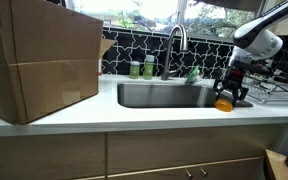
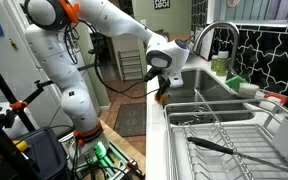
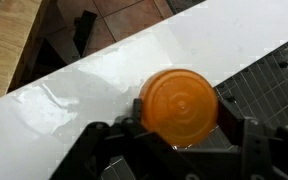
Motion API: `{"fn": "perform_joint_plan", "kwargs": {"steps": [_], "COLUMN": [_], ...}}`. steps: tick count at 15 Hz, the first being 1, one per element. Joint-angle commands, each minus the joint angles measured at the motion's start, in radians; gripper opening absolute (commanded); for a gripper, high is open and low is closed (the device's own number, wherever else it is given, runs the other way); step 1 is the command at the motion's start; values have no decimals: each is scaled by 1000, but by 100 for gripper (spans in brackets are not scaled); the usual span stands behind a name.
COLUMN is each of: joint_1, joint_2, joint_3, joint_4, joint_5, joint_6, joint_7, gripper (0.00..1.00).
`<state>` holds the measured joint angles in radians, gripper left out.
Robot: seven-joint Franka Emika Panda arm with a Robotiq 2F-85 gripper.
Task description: Remove the orange bowl from the sink
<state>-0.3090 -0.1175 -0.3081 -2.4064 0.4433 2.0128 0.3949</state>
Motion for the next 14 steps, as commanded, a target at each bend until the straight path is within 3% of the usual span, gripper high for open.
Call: {"fn": "perform_joint_plan", "kwargs": {"steps": [1, 4, 14], "joint_1": [-4, -2, 0], "joint_2": [24, 20, -5], "joint_3": [1, 4, 14], "joint_4": [12, 10, 3], "joint_5": [7, 4, -2], "joint_6": [-19, -20, 2], "joint_7": [17, 23, 7], "gripper": [71, 97, 100]}}
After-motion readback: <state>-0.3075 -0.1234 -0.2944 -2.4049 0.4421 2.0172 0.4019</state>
